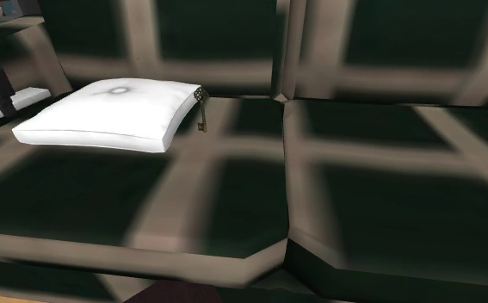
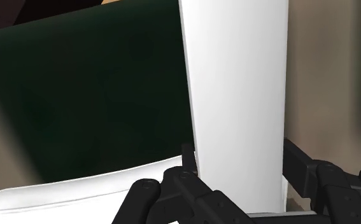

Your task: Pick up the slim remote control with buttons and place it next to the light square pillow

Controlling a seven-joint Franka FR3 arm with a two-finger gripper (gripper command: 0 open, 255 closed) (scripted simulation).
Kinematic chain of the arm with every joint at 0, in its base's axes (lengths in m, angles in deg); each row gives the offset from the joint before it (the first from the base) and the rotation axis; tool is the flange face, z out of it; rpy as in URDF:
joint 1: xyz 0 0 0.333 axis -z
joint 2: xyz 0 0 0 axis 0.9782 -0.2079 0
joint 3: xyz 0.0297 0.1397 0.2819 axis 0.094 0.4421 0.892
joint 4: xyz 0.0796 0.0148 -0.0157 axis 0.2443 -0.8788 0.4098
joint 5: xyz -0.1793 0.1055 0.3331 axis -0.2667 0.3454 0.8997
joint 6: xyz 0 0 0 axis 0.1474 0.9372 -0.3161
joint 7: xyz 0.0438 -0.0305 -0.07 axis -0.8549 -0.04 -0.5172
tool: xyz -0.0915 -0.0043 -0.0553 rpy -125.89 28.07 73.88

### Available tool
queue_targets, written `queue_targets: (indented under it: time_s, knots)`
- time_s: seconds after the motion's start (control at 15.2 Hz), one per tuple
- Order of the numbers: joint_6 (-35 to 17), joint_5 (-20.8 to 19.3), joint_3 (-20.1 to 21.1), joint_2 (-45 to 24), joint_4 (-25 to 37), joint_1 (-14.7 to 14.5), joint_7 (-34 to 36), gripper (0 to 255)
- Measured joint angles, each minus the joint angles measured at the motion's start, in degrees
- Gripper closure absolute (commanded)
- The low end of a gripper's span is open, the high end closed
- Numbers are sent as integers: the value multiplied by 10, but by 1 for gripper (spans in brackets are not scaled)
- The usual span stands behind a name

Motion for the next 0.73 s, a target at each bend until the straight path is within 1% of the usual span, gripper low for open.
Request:
queue_targets:
  time_s: [0.73]
  knots:
    - [-78,-23,-5,-25,-61,-6,15,255]
